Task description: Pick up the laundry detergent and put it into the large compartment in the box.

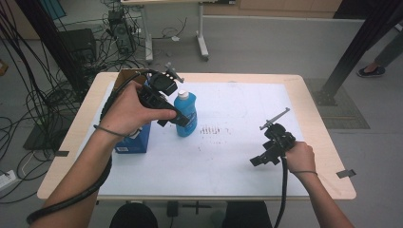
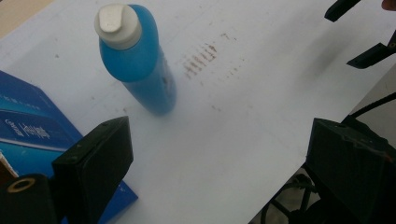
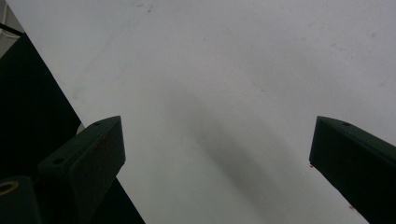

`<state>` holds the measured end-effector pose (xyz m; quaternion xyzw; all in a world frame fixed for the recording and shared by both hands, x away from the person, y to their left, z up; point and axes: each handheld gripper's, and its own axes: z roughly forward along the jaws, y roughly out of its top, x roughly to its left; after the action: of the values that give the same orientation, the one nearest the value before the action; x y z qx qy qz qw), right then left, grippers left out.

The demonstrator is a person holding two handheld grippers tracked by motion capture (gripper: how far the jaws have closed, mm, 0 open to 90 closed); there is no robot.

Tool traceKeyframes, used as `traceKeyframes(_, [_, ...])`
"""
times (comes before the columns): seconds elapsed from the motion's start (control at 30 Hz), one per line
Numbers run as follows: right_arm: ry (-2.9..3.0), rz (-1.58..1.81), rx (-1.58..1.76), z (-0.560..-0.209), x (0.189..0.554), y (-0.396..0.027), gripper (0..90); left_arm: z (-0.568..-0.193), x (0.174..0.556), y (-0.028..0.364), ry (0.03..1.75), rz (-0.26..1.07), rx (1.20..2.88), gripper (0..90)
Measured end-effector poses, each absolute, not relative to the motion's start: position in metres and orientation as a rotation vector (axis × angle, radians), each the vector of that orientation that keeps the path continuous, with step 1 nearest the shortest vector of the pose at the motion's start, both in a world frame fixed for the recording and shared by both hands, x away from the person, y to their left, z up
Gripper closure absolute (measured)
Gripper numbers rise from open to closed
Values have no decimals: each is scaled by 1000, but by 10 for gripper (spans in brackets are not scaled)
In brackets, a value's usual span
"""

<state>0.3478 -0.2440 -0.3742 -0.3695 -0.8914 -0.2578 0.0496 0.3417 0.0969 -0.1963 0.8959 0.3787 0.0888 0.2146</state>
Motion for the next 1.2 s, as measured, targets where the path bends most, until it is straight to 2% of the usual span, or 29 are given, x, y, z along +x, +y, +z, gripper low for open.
traceKeyframes(0.3, [-2715, -788, -1126, -374, 348, -246, 33, -194, 346, 95, 1055, 252, 2482, 78])
traceKeyframes(0.77, [-2717, -790, -1126, -372, 349, -247, 33, -188, 362, 86, 1075, 330, 2460, 79])
traceKeyframes(1.2, [-2721, -793, -1123, -371, 348, -245, 33, -187, 378, 81, 1100, 329, 2427, 85])
